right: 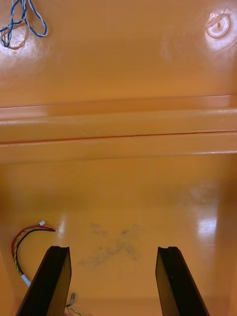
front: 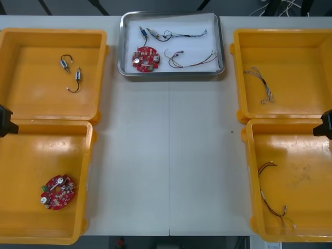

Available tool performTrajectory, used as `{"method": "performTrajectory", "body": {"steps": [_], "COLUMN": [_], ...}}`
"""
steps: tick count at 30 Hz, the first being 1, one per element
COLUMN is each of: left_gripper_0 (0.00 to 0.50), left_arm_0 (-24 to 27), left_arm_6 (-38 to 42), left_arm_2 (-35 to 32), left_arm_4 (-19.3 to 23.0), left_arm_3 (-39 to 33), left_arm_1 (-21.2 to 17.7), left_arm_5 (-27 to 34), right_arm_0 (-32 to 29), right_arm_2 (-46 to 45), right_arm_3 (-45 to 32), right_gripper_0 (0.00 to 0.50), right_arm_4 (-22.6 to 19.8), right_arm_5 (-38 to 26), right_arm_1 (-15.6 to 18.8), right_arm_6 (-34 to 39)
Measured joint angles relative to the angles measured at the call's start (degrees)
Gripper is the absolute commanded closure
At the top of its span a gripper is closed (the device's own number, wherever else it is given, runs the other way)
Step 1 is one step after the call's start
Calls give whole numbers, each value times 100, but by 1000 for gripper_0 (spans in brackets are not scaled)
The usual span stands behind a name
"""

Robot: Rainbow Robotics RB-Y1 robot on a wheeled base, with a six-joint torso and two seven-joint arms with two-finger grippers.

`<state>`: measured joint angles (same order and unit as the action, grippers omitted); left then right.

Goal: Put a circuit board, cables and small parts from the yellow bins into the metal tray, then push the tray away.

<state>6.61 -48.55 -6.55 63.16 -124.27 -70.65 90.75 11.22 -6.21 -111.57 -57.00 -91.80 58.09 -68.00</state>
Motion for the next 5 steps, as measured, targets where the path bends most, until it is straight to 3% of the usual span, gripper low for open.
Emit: {"method": "performTrajectory", "body": {"steps": [5], "left_gripper_0": [0], "left_arm_0": [0], "left_arm_6": [0], "left_arm_2": [0], "left_arm_4": [0], "left_arm_3": [0], "left_arm_1": [0], "left_arm_5": [0], "right_arm_0": [0], "right_arm_2": [0], "right_arm_3": [1], "right_gripper_0": [0], "right_arm_4": [0], "right_arm_5": [0], "right_arm_1": [0], "right_arm_6": [0]}}
